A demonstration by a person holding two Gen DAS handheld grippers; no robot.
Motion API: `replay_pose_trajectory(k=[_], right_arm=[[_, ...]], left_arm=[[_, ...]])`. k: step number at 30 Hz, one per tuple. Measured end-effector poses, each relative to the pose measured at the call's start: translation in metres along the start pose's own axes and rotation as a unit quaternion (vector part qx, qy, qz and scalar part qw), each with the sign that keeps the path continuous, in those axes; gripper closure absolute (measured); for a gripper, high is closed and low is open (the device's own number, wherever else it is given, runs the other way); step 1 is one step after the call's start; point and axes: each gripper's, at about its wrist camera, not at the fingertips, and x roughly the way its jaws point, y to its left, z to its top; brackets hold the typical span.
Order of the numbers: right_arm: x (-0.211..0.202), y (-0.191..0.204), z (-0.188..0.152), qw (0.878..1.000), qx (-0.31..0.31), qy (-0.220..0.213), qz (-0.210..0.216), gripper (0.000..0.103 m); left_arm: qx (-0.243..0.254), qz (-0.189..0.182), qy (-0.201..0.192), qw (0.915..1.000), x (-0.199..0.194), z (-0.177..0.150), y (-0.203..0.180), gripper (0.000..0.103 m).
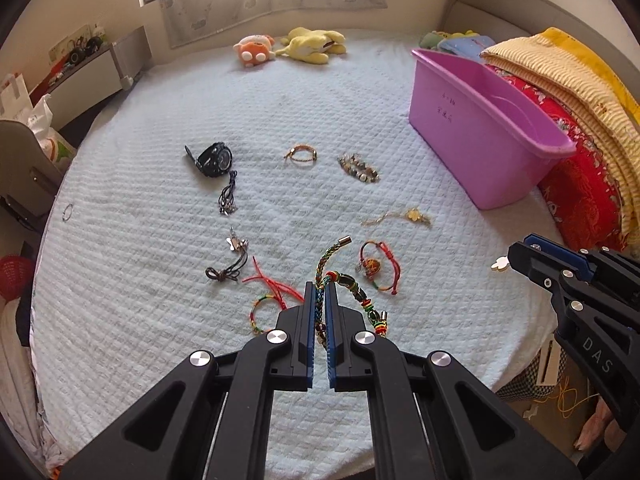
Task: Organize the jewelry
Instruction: 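Carry the bracelet and flower charm in both tools over the pink tub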
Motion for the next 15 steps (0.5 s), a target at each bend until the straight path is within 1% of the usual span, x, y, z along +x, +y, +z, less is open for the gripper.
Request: replay_pose_trajectory(k=[4, 8, 12, 15], right_arm=[[-0.032, -0.017, 0.030, 1.000, 0.024, -0.017, -0.006, 0.086], [-0.053, -0.041, 0.060, 0.999, 0.040, -0.033, -0.013, 0.086], [-0.068, -0.073, 0.087, 0.998, 0.047, -0.049, -0.015, 0.086], [-0.071, -0.104, 0.107, 0.998, 0.044, -0.053, -0.014, 0.086]], left_arm=[[0.008, -0.013, -0.009, 0.9998, -0.027, 0.034, -0.012, 0.098], [0.022, -0.025, -0.019, 0.9993, -0.044, 0.069, -0.035, 0.098], [0.025, -0.042, -0.029, 0.9984, -0.054, 0.104, -0.064, 0.098], [0.028, -0.046, -0.043, 0.9976, -0.056, 0.130, -0.092, 0.098]])
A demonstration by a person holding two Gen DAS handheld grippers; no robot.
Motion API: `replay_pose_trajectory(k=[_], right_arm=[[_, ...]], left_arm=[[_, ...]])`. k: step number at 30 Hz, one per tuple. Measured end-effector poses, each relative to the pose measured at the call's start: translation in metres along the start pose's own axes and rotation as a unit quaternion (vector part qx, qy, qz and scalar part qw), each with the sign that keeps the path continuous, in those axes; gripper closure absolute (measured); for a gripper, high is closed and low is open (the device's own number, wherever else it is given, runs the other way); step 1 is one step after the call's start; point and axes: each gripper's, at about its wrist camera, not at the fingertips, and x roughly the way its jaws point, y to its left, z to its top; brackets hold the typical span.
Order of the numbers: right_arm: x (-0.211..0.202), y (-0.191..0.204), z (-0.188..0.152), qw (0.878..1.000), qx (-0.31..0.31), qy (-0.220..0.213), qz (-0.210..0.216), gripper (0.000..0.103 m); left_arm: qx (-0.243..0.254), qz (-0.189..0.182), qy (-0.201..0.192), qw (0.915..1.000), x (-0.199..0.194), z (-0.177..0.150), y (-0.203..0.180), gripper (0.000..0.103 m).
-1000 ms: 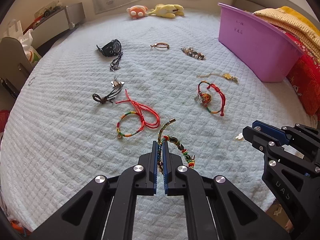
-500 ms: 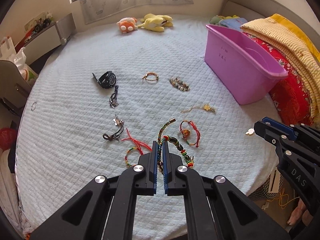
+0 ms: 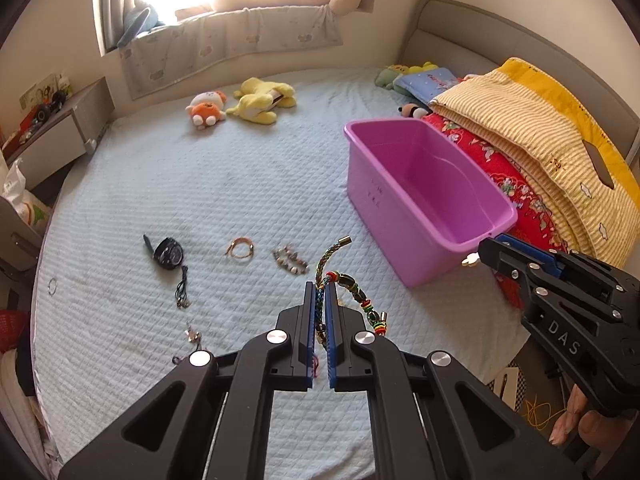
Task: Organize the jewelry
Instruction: 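Carry the bracelet and flower charm in both tools over the pink tub, then open both tools to drop the bracelet and charm into the tub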
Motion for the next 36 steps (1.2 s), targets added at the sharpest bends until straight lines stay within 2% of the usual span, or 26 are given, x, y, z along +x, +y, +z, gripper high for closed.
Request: replay_pose_trajectory(k=[6, 12, 17, 25, 36], right_arm=[[0.014, -0.069, 0.050, 1.000, -0.027, 0.007, 0.009, 0.086], [0.042, -0.137, 0.093, 0.998, -0.048, 0.021, 0.026, 0.086], [0.073, -0.178, 0.112, 0.997, -0.050, 0.038, 0.044, 0.086], [0.119, -0.216, 0.119, 0.994, -0.044, 0.076, 0.065, 0.086], [0.169, -0.229, 0.111, 0.988, -0.028, 0.131, 0.074, 0.086]], left_arm=[[-0.029, -0.001, -0.008, 0.9996, 0.024, 0.055, -0.053, 0.098], [-0.054, 0.008, 0.012, 0.9984, 0.069, 0.101, -0.105, 0.098], [-0.062, 0.016, 0.033, 0.9974, 0.110, 0.125, -0.142, 0.098], [-0.071, 0.026, 0.074, 0.9944, 0.169, 0.138, -0.171, 0.098], [-0.074, 0.040, 0.101, 0.9913, 0.212, 0.143, -0.175, 0.098]])
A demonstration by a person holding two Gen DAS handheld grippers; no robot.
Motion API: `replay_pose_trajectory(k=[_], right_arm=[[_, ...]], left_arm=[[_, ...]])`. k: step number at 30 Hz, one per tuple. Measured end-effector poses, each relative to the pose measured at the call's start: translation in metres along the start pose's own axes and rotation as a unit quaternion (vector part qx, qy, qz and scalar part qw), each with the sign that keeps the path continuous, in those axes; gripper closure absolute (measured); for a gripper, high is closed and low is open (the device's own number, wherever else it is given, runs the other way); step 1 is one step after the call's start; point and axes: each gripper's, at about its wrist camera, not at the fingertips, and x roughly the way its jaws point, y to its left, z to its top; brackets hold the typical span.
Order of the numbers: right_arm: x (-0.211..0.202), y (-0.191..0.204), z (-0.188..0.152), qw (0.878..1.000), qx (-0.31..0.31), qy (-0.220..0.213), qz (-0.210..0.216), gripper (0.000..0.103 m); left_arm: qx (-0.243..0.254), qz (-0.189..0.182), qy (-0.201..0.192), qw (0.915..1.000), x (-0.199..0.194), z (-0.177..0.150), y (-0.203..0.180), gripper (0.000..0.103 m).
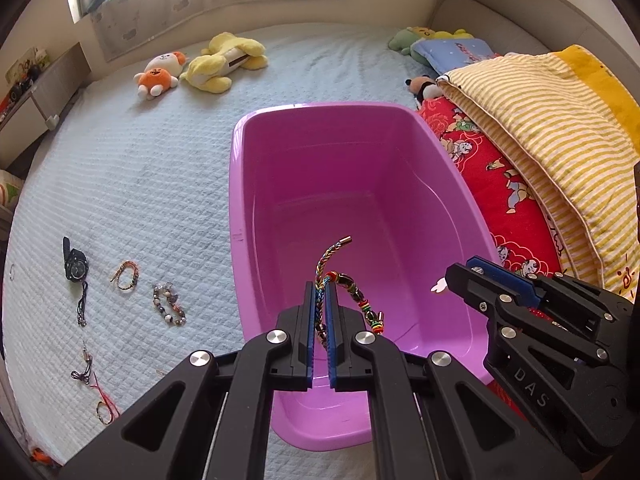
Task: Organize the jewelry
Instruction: 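Open both tools to drop the bracelet and charm into the tub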
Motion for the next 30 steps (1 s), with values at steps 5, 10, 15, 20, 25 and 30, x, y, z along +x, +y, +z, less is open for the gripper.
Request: replay_pose_trajectory(k=[5, 10, 15, 20, 25, 30], right_arm=[[0.011, -0.005, 0.000, 1.000, 0.009, 0.010, 0.000, 0.086], [0.015, -0.011, 0.003, 1.000, 0.012, 0.021, -0.018, 0.080], [0.009, -0.019, 0.005, 0.999, 0.020, 0.011, -0.023, 0.062], [0.007, -0.022, 0.004, 0.999, 0.024, 0.012, -0.022, 0.061], [0.005, -0.021, 0.003, 0.999, 0.026, 0.013, -0.019, 0.060], [0.000, -0.017, 0.001, 0.999, 0.030, 0.012, -0.015, 0.057]], left_arm=[[0.008, 0.008, 0.007, 0.9999, 0.009, 0.000, -0.001, 0.098], [0.005, 0.011, 0.011, 0.9999, 0.012, 0.002, -0.001, 0.089], [0.003, 0.026, -0.018, 0.9995, 0.002, 0.000, 0.001, 0.031], [-0.007, 0.026, -0.009, 0.9996, 0.001, 0.000, 0.004, 0.031], [-0.004, 0.031, -0.009, 0.9995, -0.002, -0.002, 0.005, 0.031], [-0.010, 0.040, -0.012, 0.9991, -0.012, -0.003, 0.009, 0.031]])
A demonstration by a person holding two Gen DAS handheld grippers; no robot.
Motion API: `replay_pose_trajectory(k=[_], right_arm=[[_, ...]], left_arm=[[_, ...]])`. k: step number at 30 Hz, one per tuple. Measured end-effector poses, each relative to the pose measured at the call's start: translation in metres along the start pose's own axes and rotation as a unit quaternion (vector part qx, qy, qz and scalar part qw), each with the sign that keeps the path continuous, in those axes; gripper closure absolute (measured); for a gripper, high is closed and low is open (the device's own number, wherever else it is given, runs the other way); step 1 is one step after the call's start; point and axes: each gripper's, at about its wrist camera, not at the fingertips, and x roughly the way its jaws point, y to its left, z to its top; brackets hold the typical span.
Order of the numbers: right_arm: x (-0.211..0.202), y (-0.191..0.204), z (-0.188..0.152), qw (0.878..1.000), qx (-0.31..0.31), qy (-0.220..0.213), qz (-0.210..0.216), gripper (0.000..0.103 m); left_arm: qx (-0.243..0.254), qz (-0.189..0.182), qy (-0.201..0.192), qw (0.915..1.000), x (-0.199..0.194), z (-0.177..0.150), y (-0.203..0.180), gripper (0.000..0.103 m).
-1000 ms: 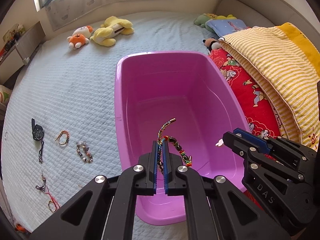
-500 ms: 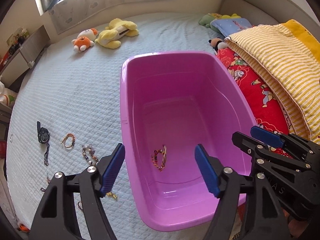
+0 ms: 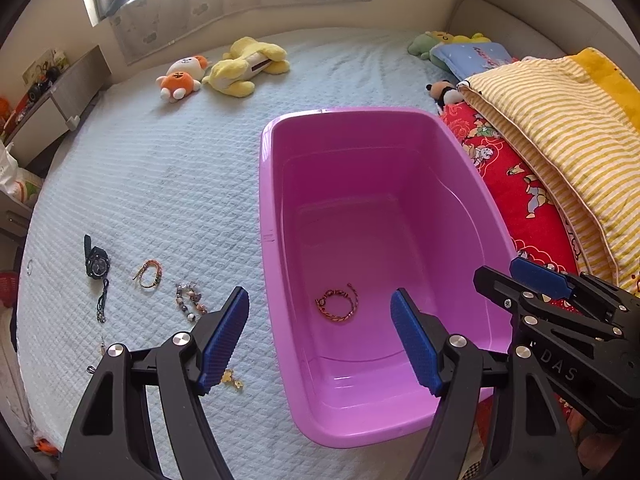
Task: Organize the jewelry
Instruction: 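Open both tools to drop the bracelet and charm into the tub, then move both tools back over the remaining jewelry on the bed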
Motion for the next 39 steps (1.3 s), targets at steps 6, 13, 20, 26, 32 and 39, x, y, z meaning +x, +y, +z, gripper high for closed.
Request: replay_pose_trajectory(k=[6, 13, 20, 26, 32, 39], right_arm=[[-0.014, 0.008, -0.002, 1.000, 0.003, -0.003, 0.005, 0.055], [-0.027, 0.028, -0.009, 1.000, -0.014, 0.003, 0.020, 0.052], [-0.034, 0.073, -0.022, 0.997, -0.054, 0.013, 0.048, 0.049], [-0.033, 0.123, -0.036, 0.993, -0.091, 0.021, 0.076, 0.049], [-0.031, 0.180, -0.056, 0.988, -0.122, 0.024, 0.092, 0.049], [-0.027, 0.243, -0.089, 0.988, -0.125, 0.020, 0.087, 0.046]], left_arm=[[-0.011, 0.007, -0.002, 0.9999, -0.017, -0.004, 0.009, 0.031], [-0.034, 0.017, -0.009, 0.9992, -0.044, -0.018, 0.034, 0.029], [-0.062, 0.041, -0.017, 0.9971, -0.076, -0.044, 0.074, 0.028], [-0.096, 0.067, -0.019, 0.9929, -0.101, -0.076, 0.124, 0.025], [-0.120, 0.097, -0.018, 0.9878, -0.121, -0.117, 0.180, 0.022], [-0.135, 0.102, 0.002, 0.9855, -0.127, -0.167, 0.257, 0.022]])
